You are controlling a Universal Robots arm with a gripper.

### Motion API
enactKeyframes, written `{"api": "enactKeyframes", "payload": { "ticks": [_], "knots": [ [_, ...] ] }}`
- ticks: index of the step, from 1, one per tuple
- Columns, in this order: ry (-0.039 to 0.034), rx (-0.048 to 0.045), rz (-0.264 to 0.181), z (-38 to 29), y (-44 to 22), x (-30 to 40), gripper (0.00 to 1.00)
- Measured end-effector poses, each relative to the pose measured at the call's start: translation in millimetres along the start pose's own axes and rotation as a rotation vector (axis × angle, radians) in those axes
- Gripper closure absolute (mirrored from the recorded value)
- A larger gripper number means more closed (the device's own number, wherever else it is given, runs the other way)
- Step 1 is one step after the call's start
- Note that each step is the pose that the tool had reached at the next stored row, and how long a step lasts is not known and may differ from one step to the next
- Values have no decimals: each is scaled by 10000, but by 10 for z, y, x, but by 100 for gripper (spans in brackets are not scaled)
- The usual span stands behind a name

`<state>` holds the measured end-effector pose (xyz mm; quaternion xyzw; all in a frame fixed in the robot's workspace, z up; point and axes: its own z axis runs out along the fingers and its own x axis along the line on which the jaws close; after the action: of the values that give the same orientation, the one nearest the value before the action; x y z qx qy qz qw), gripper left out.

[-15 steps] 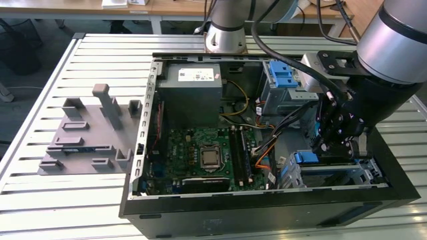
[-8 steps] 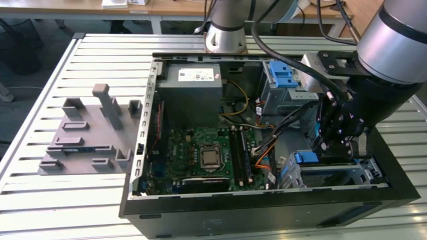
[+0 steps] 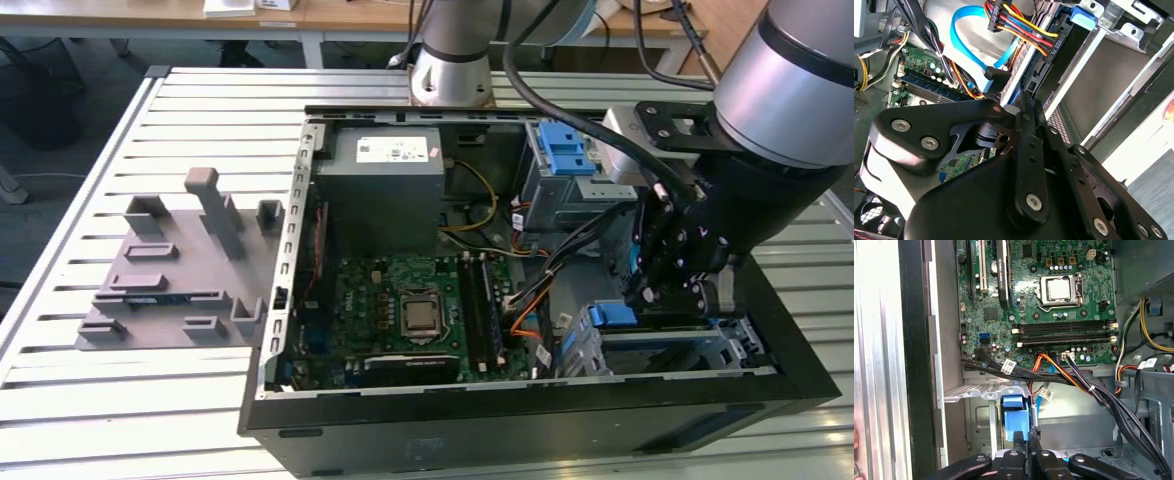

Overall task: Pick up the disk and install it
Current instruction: 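Insert the second disk wire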

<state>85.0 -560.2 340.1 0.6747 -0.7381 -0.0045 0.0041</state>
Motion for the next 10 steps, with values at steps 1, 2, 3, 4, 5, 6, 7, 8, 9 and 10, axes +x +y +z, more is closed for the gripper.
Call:
{"api": "enactKeyframes", "payload": {
  "ticks": [1, 2, 3, 4, 5, 6, 7, 8, 9, 10],
  "knots": [
    [0, 0, 0, 0, 0, 0, 82],
    [0, 0, 0, 0, 0, 0, 82],
    [0, 0, 0, 0, -1, 0, 82],
    [0, 0, 0, 0, -1, 0, 84],
    [0, 0, 0, 0, -1, 0, 84],
    [-1, 0, 0, 0, -2, 0, 84],
    [0, 0, -1, 0, -2, 0, 89],
    [0, 0, 0, 0, -2, 0, 89],
    [0, 0, 0, 0, -2, 0, 89],
    [0, 0, 0, 0, -2, 0, 89]
  ]
}}
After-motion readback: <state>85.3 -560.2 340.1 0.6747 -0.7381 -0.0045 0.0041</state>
